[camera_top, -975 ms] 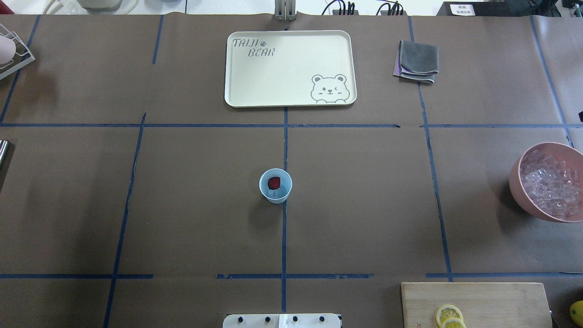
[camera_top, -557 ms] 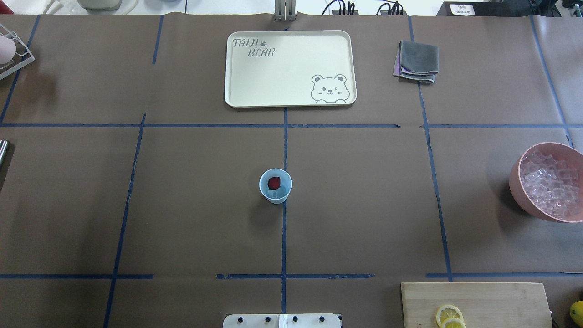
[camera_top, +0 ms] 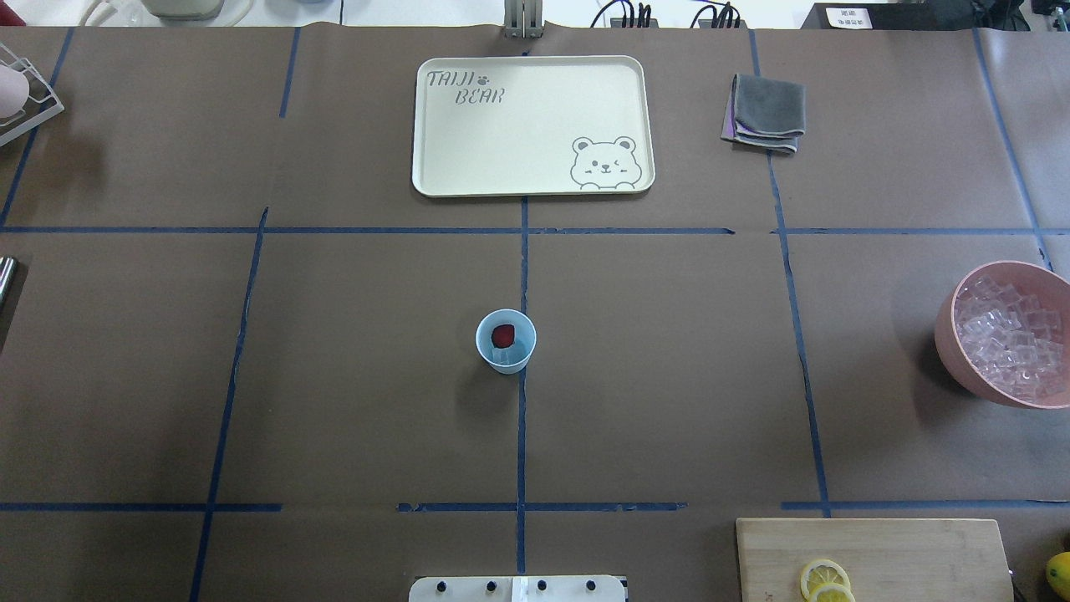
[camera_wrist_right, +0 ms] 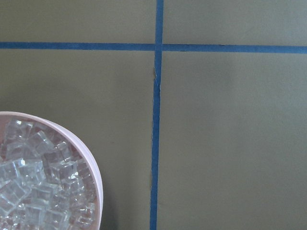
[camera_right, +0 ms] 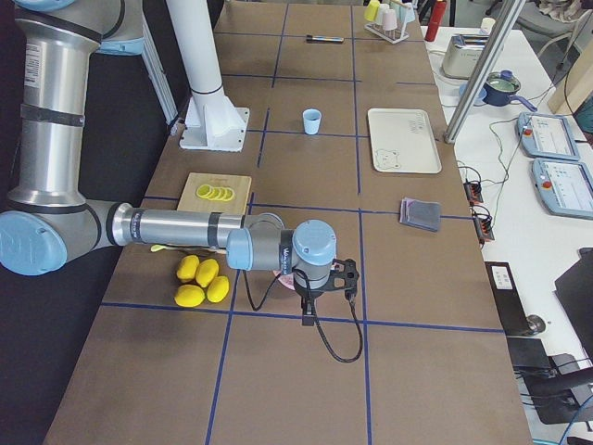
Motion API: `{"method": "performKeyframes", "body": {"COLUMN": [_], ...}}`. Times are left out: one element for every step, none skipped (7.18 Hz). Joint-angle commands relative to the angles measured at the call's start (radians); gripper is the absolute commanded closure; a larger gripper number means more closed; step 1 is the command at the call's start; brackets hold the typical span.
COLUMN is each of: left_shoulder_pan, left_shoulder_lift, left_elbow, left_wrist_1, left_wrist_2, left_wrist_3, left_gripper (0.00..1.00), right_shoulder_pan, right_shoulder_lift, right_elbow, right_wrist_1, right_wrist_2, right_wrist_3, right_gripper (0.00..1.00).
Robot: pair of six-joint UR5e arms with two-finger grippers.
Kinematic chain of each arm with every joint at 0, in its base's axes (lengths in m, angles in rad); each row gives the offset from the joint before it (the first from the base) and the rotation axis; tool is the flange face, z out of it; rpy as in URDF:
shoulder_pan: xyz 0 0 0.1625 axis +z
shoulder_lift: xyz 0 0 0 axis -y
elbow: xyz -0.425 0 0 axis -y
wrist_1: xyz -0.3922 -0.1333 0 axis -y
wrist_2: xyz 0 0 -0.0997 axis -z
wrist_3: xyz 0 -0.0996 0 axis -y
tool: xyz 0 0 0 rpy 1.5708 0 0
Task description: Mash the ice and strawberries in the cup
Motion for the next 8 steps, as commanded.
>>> {"method": "performKeyframes", "body": {"left_shoulder_pan": [0.001,0.002,0.004,0.005,0.028,0.042,0.044,0.054], "left_shoulder_lift": [0.045,0.045,0.039,0.032,0.032,0.03,0.033,0.042], "left_elbow": [-0.011,-0.014,-0.018,-0.018,-0.018,-0.033,-0.039,-0.056], "left_wrist_1": [-0.043,-0.039,-0.034,-0.03,-0.03,-0.031,-0.024,-0.012], "left_wrist_2": [-0.006,-0.023,-0.024,-0.038,-0.043,-0.043,-0.041,-0.041], "left_wrist_3": [0.0,-0.002,-0.008,-0.014,-0.047,-0.104,-0.106,-0.104], "left_gripper": [0.0,0.0,0.0,0.0,0.0,0.0,0.0,0.0], "right_shoulder_pan": [-0.004,-0.009,-0.013,-0.016,-0.025,-0.035,-0.036,-0.035], "right_shoulder_lift": [0.034,0.048,0.05,0.05,0.05,0.05,0.05,0.048], "right_elbow": [0.005,0.004,0.007,0.013,0.012,0.009,0.01,0.015], "right_wrist_1": [0.002,-0.003,0.0,0.002,0.002,0.004,0.005,0.007], "right_wrist_2": [-0.009,-0.004,-0.004,-0.003,-0.006,-0.009,-0.006,-0.004], "right_wrist_3": [0.011,0.016,0.046,0.066,0.069,0.072,0.072,0.072], "right_gripper": [0.0,0.0,0.0,0.0,0.0,0.0,0.0,0.0]}}
